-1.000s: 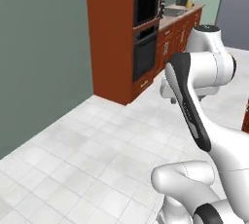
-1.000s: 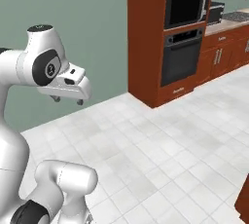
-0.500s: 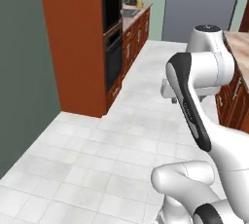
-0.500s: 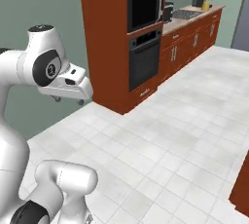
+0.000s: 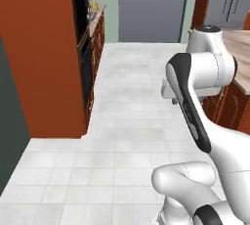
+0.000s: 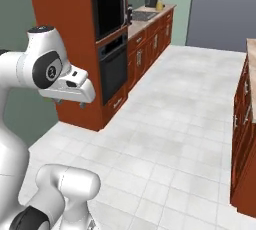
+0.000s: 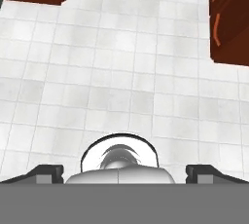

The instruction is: There is a tray on the dining counter. Grab the cup, mug, and pitcher and place them on the tray. The pitcher may be placed next to the tray if it cannot fit the tray.

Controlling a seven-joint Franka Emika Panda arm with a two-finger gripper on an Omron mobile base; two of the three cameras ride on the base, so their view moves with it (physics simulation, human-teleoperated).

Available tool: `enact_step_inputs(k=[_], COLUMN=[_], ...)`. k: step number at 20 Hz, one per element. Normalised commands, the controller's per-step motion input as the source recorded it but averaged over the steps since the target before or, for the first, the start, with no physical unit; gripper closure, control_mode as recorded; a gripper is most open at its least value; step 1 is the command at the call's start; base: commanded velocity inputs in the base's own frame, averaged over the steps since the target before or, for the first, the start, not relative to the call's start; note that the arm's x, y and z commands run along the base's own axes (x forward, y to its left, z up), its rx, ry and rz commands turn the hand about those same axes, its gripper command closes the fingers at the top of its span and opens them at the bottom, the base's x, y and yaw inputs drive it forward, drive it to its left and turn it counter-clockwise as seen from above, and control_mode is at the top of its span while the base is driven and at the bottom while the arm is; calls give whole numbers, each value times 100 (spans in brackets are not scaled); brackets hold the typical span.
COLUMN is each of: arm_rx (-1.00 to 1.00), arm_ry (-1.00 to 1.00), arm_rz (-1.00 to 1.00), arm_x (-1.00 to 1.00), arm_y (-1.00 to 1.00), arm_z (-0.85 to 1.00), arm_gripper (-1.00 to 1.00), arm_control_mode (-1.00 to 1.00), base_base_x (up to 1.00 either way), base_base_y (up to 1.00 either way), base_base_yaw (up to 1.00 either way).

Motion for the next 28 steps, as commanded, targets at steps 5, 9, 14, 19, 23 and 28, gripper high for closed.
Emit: enact_step_inputs(k=[5, 9, 14, 19, 23, 28], arm_rx=[0, 0, 0, 0, 0, 0], arm_ry=[0, 0, 0, 0, 0, 0], arm_rz=[0, 0, 0, 0, 0, 0], arm_x=[0, 0, 0, 0, 0, 0], arm_y=[0, 0, 0, 0, 0, 0], arm_z=[0, 0, 0, 0, 0, 0], arm_gripper=[-100, -100, -100, -100, -100, -100], arm_control_mode=[100, 100, 100, 100, 100, 100], base_base_x=[80, 78, 96, 100, 100, 100], base_base_y=[46, 47, 20, 0, 0, 0], base_base_yaw=[-46, -42, -19, 0, 0, 0])
